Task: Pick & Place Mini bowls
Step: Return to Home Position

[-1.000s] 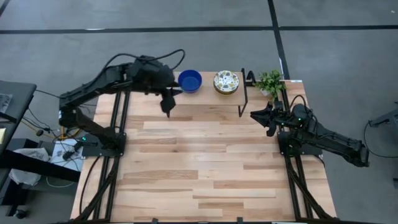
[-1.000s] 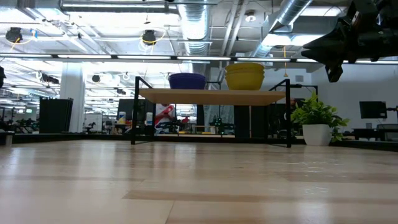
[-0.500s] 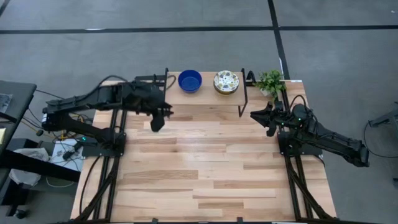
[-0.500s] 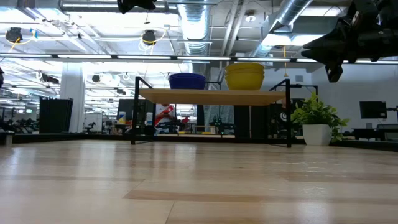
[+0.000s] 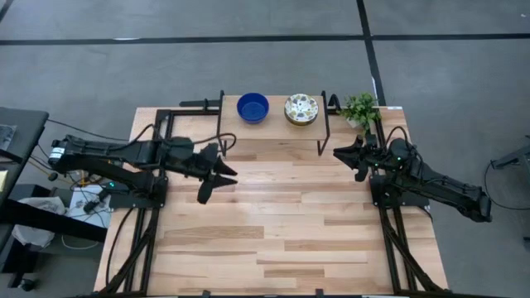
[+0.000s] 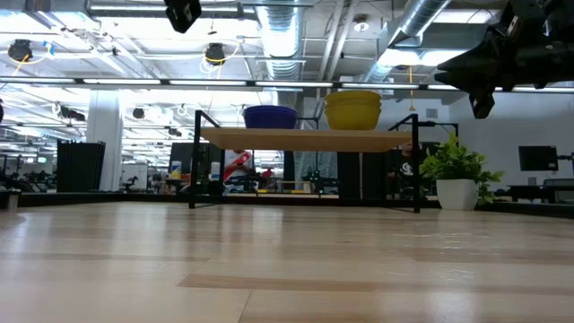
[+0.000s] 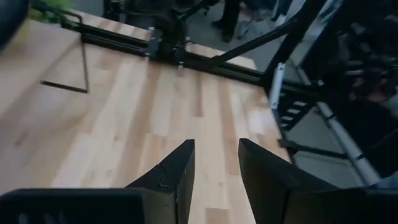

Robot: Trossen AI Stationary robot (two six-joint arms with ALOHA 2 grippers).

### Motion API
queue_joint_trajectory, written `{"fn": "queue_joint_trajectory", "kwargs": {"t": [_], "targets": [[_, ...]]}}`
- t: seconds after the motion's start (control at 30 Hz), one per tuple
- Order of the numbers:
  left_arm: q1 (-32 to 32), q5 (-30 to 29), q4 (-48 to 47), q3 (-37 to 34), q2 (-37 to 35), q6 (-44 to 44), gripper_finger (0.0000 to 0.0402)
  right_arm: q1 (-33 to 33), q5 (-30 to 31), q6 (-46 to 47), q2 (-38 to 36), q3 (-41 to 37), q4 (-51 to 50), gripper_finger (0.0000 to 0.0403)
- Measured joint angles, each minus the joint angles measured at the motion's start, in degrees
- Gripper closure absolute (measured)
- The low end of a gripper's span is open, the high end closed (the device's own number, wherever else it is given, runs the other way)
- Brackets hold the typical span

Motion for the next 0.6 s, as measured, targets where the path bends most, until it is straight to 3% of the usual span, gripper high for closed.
{"fn": "queue_joint_trajectory", "kwargs": {"t": [0.27, 0.4, 0.6], "targets": [[-6.84, -1.85, 15.77, -8.94, -0.52, -3.65, 0.0279, 0.00, 0.00, 0.00, 0.00, -0.02, 0.00, 0.0321], [-10.64, -5.94, 18.33, -12.47, -1.29, -3.55, 0.0279, 0.00, 0.00, 0.00, -0.01, -0.02, 0.01, 0.0321], [-10.92, -5.78, 19.35, -16.29, -6.59, -2.51, 0.0279, 0.00, 0.00, 0.00, 0.00, -0.02, 0.01, 0.0321]]}}
